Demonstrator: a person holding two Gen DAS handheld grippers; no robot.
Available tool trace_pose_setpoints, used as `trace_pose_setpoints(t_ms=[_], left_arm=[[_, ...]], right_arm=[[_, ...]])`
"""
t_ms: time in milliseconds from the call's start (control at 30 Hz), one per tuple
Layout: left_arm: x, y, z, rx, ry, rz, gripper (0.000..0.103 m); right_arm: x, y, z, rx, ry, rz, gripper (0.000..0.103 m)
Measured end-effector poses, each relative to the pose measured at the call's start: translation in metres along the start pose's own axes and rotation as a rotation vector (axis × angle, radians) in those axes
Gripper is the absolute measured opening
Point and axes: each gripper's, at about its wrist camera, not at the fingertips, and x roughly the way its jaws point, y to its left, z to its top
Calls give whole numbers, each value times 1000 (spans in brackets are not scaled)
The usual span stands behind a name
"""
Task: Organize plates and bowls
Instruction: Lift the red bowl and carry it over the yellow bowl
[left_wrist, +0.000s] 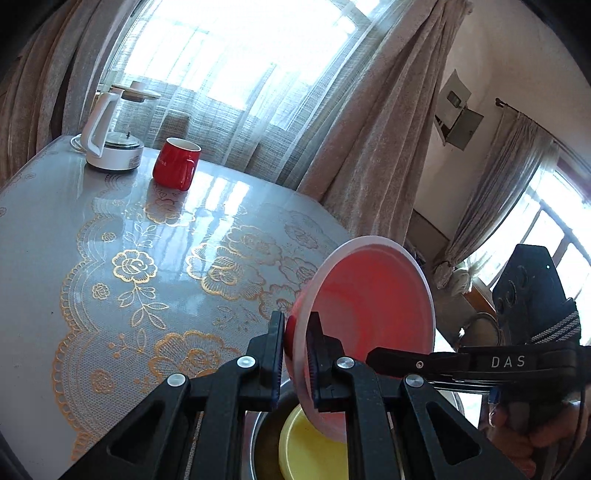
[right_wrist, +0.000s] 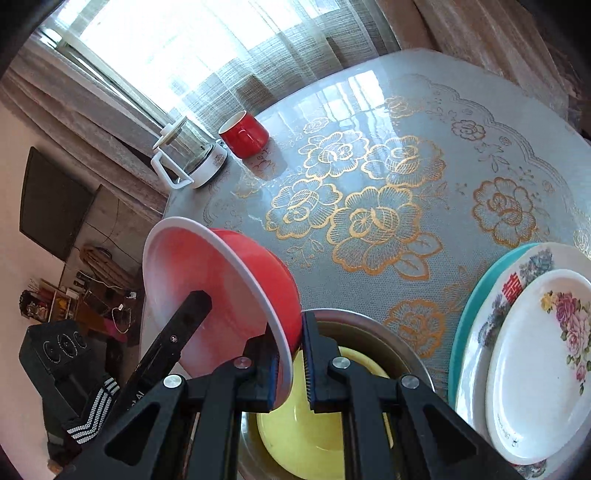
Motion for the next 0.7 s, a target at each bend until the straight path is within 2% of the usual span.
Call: trace_pose_setpoints(t_ms=[333, 567, 700], left_arm=[[1, -13, -14, 49, 69, -92, 11], [-2, -32, -31, 122, 108, -75, 11], [-3, -31, -41, 104, 116, -63, 11]], right_arm=[[-16, -24, -36, 136, -33, 53, 12], [-23, -38, -60, 209, -28, 69, 14], [-25, -46, -66, 228, -31, 70, 14]])
